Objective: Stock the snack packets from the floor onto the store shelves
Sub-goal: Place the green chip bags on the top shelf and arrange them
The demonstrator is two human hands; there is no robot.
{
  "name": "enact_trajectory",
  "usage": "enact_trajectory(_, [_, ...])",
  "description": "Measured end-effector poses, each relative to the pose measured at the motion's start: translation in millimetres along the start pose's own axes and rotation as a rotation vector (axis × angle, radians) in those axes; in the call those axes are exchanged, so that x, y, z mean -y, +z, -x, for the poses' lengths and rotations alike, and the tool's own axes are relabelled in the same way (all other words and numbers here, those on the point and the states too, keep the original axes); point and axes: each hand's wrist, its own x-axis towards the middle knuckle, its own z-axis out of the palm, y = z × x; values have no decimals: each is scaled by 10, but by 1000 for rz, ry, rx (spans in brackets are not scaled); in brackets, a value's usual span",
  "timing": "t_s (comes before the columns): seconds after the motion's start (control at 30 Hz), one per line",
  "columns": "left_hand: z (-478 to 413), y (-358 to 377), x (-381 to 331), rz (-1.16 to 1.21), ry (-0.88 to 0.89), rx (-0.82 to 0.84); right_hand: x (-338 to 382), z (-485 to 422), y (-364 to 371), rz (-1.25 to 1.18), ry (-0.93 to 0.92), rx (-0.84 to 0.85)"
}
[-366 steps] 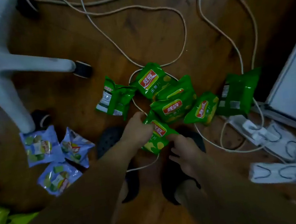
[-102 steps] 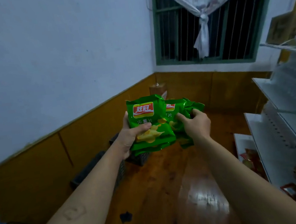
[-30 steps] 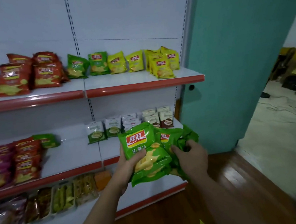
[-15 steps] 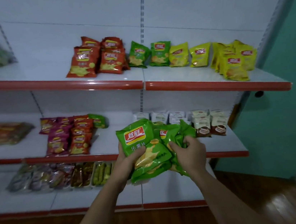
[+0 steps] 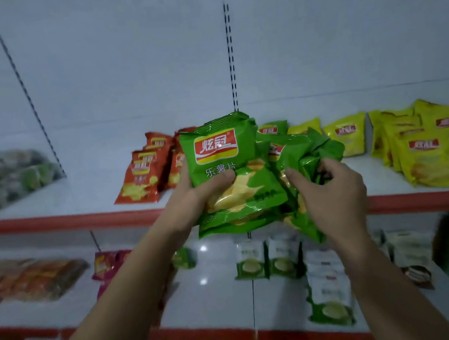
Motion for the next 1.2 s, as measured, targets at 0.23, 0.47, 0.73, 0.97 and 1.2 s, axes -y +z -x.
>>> enact_trajectory(0.23, [-863,59,-72,65,67,7,-111,-855,199,-24,-37,-19])
enact_trajectory(0.47, [-1401,-184,223,196,16,-32,-528,-1304,353,174,-44,-40])
enact_trajectory(0.73, [-1932,-314,501,222,-102,-25,-625,-1716,447,453,28,19])
enact_trajectory(0.97, [-2125,-183,684,83,-120,10,-692,-1911,337,527,218,54])
enact_trajectory(1.2, [-2245,-34,696,10,-158,34,-764,-2023,230,486,282,85])
